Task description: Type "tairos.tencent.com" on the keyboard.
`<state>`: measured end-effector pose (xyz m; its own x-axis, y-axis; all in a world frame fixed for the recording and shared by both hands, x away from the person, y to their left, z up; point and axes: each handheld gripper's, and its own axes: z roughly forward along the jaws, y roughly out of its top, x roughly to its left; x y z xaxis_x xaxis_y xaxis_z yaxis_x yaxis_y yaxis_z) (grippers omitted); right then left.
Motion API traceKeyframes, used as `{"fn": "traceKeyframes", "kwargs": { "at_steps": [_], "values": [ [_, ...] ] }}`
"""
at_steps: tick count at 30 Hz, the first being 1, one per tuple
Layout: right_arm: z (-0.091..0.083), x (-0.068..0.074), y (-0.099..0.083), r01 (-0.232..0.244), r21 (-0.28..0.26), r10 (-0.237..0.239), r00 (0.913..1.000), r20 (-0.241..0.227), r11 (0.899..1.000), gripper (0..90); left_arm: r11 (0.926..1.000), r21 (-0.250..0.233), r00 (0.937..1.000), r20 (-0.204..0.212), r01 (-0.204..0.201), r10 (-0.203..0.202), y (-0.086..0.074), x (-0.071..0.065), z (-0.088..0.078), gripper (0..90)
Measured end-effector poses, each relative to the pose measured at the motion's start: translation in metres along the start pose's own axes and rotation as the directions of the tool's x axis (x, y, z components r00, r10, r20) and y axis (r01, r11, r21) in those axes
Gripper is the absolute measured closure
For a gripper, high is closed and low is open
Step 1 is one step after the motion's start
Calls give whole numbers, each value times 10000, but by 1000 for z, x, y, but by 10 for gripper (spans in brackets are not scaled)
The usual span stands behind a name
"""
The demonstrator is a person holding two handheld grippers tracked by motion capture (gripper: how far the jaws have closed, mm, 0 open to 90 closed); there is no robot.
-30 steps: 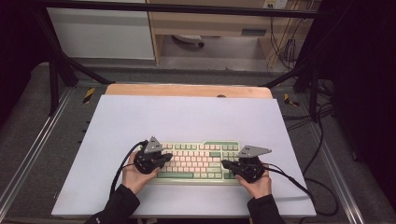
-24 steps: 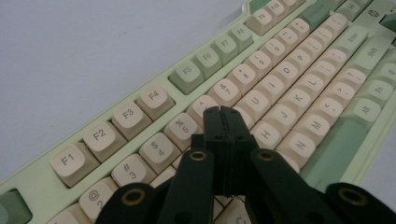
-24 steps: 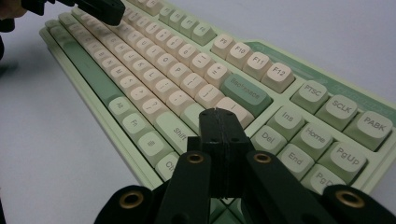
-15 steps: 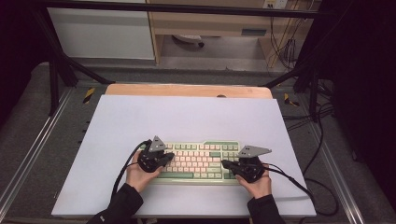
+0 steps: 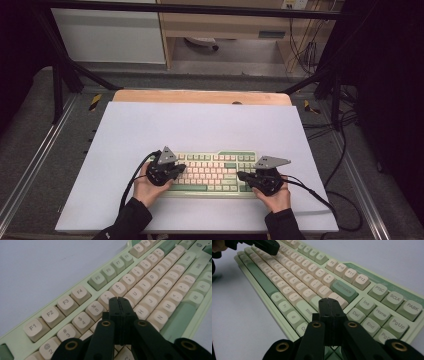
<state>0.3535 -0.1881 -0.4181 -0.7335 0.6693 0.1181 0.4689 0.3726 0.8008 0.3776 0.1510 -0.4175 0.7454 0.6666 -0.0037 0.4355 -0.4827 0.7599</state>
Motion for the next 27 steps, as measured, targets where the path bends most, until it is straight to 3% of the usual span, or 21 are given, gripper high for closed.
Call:
{"fn": "traceKeyframes", "kwargs": {
  "at_steps": [13, 27],
  "values": [
    [1, 0, 0, -27, 4, 27, 10000, -24, 10000, 900, 9991, -288, 9992, -229, 321, -328, -13, 15, -25, 900],
    [2, 1, -1, -36, 34, 36, 10000, -33, 10000, 900, 9985, -170, 9977, -422, 530, -536, -19, 22, -20, 900]
  ]
}}
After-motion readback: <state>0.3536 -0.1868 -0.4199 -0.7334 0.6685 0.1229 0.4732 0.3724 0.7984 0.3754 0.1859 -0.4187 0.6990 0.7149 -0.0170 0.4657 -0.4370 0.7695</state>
